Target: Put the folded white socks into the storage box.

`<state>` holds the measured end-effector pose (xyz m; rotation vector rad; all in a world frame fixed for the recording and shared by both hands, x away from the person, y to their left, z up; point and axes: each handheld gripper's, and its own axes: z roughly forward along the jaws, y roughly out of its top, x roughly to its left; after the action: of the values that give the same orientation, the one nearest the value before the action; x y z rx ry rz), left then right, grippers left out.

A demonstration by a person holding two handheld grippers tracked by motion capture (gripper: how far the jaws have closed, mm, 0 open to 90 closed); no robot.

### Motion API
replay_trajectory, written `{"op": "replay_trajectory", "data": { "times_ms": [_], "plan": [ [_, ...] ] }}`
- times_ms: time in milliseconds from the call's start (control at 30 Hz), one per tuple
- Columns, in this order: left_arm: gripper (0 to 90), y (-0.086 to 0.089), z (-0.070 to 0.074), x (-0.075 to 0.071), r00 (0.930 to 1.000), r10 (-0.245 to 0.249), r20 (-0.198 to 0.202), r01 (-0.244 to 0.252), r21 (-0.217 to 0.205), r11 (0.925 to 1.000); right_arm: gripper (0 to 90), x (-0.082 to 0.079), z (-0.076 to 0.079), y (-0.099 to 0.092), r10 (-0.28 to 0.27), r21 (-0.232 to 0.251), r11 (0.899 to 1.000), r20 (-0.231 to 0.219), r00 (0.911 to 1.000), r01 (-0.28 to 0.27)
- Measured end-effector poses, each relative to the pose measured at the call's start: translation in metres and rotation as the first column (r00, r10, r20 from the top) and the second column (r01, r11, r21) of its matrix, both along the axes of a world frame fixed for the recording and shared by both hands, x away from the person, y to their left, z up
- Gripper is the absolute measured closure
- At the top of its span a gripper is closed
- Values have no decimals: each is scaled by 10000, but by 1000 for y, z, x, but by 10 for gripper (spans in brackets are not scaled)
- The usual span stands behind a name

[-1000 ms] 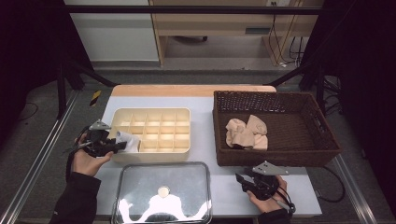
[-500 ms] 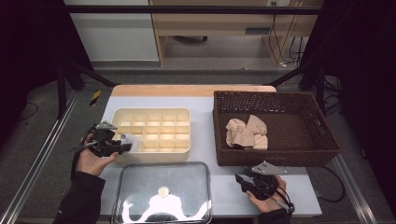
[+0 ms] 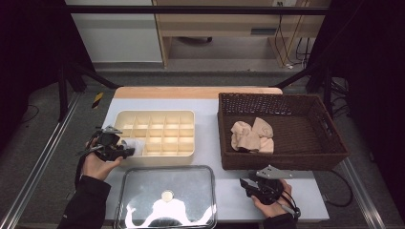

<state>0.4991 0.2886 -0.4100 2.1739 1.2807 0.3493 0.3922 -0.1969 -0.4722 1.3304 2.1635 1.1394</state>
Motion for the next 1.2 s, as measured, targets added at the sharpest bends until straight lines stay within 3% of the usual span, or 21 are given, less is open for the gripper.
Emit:
{"op": "replay_trajectory", "data": {
  "times_ms": [200, 367, 467, 667, 800, 900, 1000, 1200],
  "plan": [
    [650, 2, -1, 0, 9999, -60, 147, 62, -152, 9999, 560, 0, 0, 0, 1, 20, 10000, -30, 10000, -1],
    [471, 4, 1, 0, 9978, 164, 641, -146, -286, 9995, 559, 0, 0, 0, -21, 19, 10000, -21, 10000, 21],
    [434, 5, 1, 1, 9966, 271, 784, -241, -381, 9990, 559, 0, 0, 0, 14, 2, 10000, -3, 10000, -14],
    [434, 1, -5, 8, 9972, 270, 701, -208, -886, 9958, 558, 0, -1, 0, 39, -5, 10000, -44, 10000, -39],
    [520, -3, -8, 11, 9967, 584, 557, -522, -1073, 9929, 558, 0, 0, 0, 39, -3, 10000, -10, 10000, -39],
    [634, -1, -8, 10, 9969, 637, 454, -586, -1071, 9925, 558, 0, -1, 0, 58, -8, 10000, -65, 10000, -58],
    [672, -1, -7, 7, 9967, 697, 420, -658, -873, 9940, 558, 0, 0, 0, 41, 6, 10000, -62, 10000, -41],
    [689, -9, -2, 7, 9987, 482, 169, -486, 276, 9984, 559, 0, -1, 0, 15, 4, 10000, -75, 10000, -15]
  ]
}}
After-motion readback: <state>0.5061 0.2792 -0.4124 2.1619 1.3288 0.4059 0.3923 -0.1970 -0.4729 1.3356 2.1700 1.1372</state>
